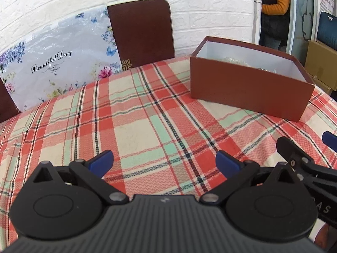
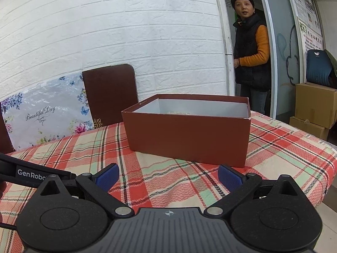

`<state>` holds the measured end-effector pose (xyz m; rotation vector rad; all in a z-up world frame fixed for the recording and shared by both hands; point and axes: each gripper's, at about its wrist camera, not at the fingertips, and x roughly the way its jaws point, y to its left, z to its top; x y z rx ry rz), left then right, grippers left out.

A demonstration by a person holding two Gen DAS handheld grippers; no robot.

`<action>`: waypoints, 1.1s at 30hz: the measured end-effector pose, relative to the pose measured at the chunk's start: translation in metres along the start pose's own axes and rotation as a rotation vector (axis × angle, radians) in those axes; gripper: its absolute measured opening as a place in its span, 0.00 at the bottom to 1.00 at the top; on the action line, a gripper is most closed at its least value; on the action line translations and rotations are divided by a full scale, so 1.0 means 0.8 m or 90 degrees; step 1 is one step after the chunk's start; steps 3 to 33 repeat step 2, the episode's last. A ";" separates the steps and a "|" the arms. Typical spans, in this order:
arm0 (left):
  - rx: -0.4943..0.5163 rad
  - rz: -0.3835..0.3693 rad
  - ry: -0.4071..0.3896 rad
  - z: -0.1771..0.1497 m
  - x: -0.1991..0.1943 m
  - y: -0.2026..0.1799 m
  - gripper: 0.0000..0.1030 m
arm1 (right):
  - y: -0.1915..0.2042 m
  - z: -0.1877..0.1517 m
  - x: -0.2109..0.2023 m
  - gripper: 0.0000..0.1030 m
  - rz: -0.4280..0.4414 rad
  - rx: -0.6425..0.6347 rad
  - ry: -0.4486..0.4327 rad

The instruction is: Organize objects

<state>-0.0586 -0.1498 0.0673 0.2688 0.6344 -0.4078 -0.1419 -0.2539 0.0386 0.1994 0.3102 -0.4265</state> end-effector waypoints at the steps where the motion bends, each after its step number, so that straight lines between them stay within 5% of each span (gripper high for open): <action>1: 0.002 0.000 -0.004 0.001 -0.001 -0.001 1.00 | -0.001 0.000 0.001 0.96 -0.001 0.002 0.000; 33: 0.003 0.000 -0.006 0.001 -0.001 -0.001 1.00 | -0.004 0.000 0.001 0.96 -0.002 0.004 0.000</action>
